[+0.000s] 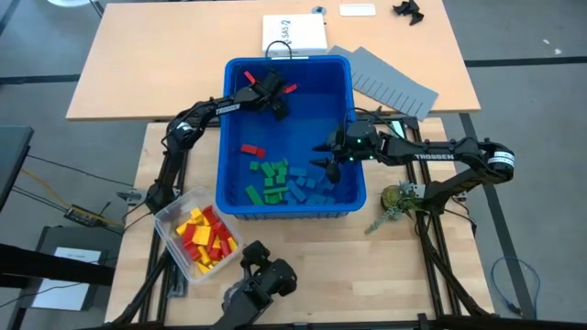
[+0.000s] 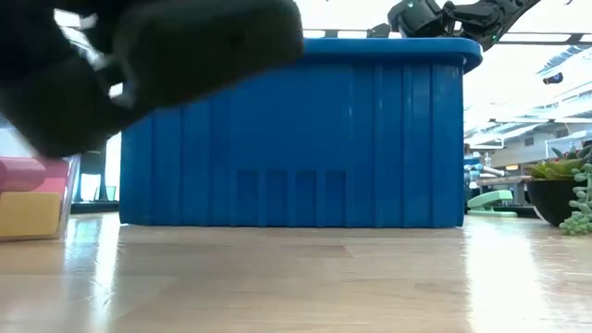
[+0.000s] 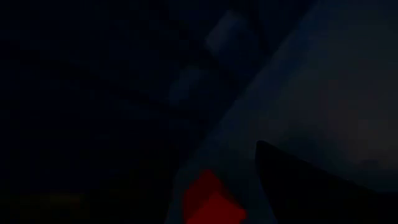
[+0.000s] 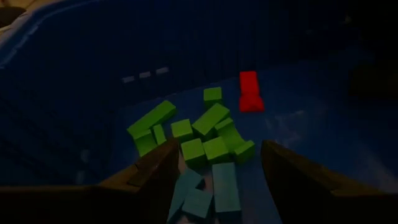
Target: Sort Items/Unsort Items
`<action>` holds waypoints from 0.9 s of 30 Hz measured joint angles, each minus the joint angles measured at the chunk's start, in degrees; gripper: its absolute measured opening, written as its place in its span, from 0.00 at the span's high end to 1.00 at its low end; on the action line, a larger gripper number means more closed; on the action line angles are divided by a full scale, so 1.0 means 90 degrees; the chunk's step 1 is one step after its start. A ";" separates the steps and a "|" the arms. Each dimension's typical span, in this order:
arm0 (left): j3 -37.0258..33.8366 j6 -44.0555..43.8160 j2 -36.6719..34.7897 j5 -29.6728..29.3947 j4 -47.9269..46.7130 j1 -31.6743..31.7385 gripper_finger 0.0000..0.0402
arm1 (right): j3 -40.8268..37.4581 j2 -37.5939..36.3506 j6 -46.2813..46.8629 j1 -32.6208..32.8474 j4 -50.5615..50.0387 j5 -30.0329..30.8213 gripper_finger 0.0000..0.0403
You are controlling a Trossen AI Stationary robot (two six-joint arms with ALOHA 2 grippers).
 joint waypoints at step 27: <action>0.0039 -0.2064 0.0437 0.0491 -0.0685 0.0296 0.43 | 0.0001 0.0000 0.0187 0.0003 -0.0272 0.0219 0.43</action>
